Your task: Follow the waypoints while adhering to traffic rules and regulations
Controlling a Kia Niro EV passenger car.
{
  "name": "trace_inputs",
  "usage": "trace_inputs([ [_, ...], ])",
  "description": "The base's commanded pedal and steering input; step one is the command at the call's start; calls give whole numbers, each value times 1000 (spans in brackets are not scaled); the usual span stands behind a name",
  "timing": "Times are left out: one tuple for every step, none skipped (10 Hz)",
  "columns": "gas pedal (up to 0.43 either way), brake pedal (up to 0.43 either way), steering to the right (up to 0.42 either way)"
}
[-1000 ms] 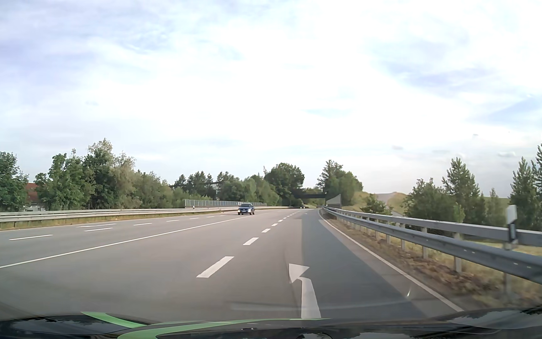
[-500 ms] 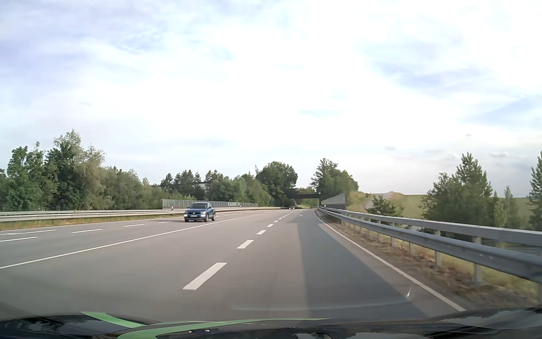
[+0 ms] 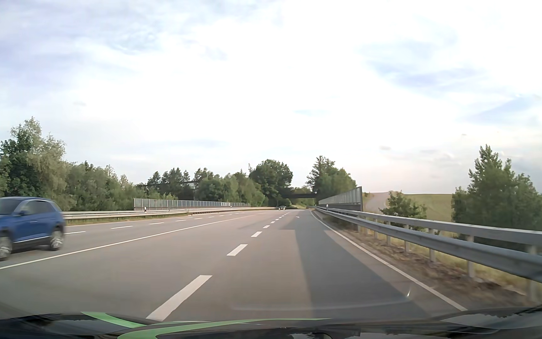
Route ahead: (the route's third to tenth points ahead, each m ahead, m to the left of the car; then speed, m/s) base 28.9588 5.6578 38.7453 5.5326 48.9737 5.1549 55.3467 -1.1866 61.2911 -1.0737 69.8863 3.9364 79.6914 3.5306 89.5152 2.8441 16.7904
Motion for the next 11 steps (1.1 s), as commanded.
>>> trace_inputs([
  [752, 0, 6],
  [760, 0, 8],
  [760, 0, 9],
  [760, 0, 10],
  [752, 0, 10],
  [752, 0, 10],
  [720, 0, 10],
  [713, 0, 7],
  [713, 0, 4],
  [701, 0, 4],
  [701, 0, 5],
])
